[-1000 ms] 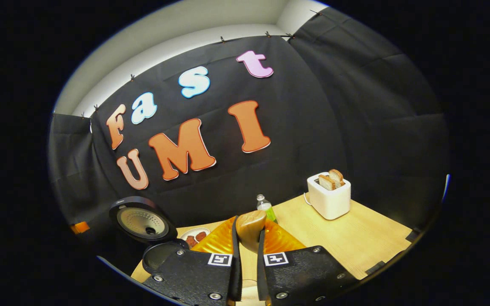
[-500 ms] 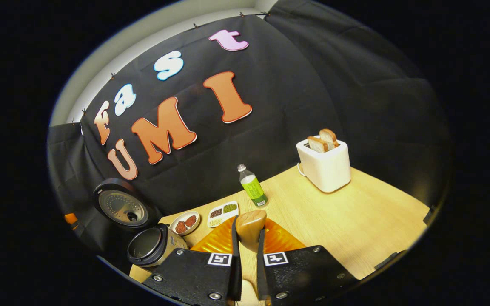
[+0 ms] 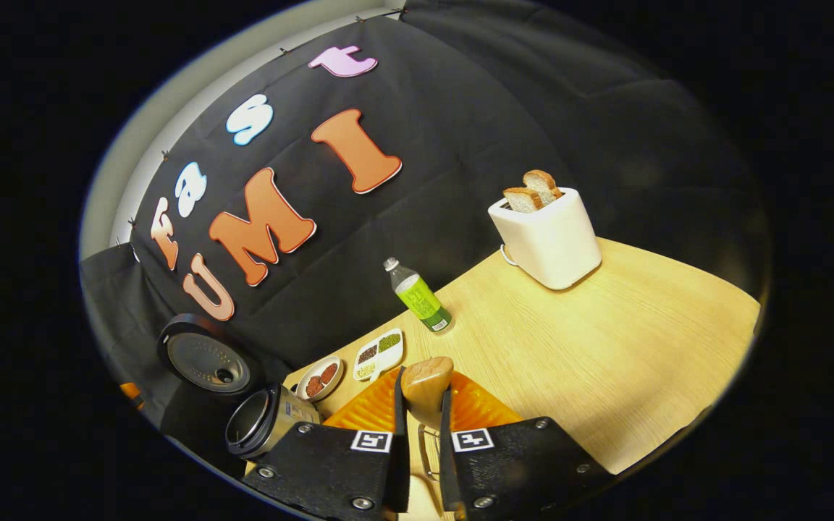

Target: Close the left gripper, press the button to open the rice cooker; take a wooden spoon from the chopstick holder with the right hand, scoop a spoonful of rice and pour it into the rice cooker, then put the wooden spoon back into the chopstick holder.

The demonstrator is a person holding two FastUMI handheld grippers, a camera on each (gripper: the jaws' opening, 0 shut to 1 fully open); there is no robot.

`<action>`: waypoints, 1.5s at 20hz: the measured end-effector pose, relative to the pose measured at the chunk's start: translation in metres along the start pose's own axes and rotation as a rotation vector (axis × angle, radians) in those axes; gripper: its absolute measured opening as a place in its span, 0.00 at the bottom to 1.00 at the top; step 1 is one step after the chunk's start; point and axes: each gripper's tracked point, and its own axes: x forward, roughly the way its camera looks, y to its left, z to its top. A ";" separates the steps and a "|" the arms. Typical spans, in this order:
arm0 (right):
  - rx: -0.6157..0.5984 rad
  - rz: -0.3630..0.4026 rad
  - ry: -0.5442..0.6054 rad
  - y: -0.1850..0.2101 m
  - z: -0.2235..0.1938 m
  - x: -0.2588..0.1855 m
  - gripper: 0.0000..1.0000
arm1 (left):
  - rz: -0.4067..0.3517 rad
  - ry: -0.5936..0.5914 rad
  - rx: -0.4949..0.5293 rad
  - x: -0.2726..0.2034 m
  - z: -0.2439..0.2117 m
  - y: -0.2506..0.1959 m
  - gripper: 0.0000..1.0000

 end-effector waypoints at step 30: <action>-0.438 -0.273 -0.243 0.089 0.152 -0.136 0.95 | -0.208 -0.079 -0.012 0.128 0.147 -0.115 0.97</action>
